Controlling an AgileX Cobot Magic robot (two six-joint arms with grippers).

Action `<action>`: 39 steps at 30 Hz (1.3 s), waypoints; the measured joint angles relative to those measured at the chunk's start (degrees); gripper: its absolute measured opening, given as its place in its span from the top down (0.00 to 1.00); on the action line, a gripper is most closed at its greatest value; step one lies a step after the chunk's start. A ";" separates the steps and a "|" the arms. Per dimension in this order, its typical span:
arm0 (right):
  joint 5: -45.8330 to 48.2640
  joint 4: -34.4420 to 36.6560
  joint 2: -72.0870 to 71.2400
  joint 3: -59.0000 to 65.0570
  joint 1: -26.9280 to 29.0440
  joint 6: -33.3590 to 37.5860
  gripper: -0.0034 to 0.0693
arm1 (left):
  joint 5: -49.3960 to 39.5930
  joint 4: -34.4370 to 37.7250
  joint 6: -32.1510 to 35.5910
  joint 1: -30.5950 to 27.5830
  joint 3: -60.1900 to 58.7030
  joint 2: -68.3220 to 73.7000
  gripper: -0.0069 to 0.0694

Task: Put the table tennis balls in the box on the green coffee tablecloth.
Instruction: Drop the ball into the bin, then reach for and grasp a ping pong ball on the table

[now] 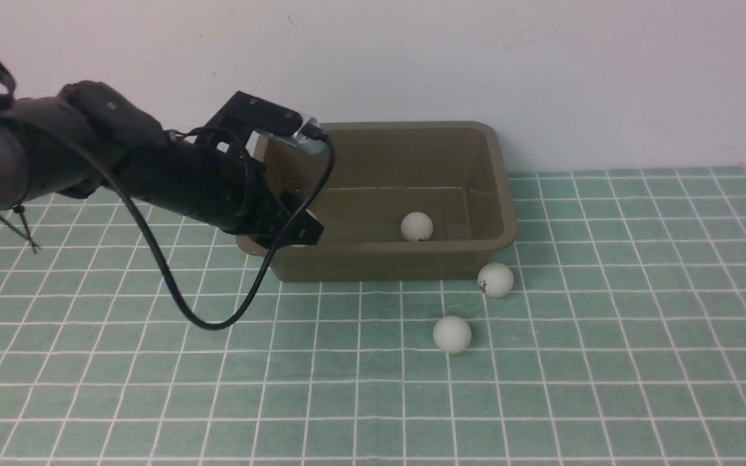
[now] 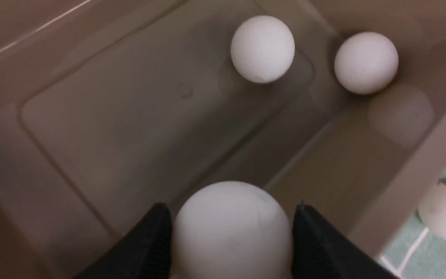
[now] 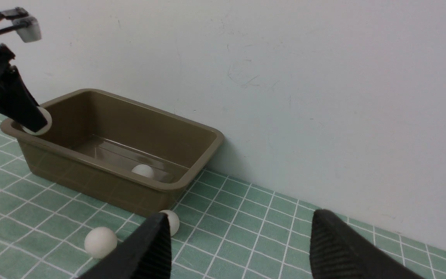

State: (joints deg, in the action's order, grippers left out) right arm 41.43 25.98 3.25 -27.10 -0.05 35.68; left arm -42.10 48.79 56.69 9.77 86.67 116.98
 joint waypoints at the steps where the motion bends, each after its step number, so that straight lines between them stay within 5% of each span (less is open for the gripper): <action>1: 0.00 0.00 0.00 0.00 0.00 0.00 0.34 | -0.31 0.06 -0.31 0.00 1.09 0.75 0.45; 14: -0.04 0.00 0.00 0.00 0.00 0.00 0.34 | -3.52 -3.20 3.65 0.00 4.28 1.39 0.45; 19: -0.04 0.00 0.00 0.00 0.00 0.00 0.34 | -4.55 -3.09 5.14 0.00 4.28 1.18 0.22; 23: -0.04 0.00 0.00 0.00 0.00 0.00 0.34 | -8.12 -6.74 -1.06 0.00 4.35 -1.90 0.17; 33: -0.06 0.03 0.00 0.00 0.00 0.00 0.34 | -15.59 -30.33 -27.54 0.00 7.32 -17.72 0.43; 39: -0.72 0.03 0.00 0.00 0.00 0.00 0.34 | -24.28 -37.56 -36.30 0.00 7.32 -23.63 0.61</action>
State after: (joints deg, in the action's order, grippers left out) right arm 40.71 26.00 3.25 -27.10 -0.05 35.68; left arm -66.37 11.23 20.38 9.77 93.99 93.35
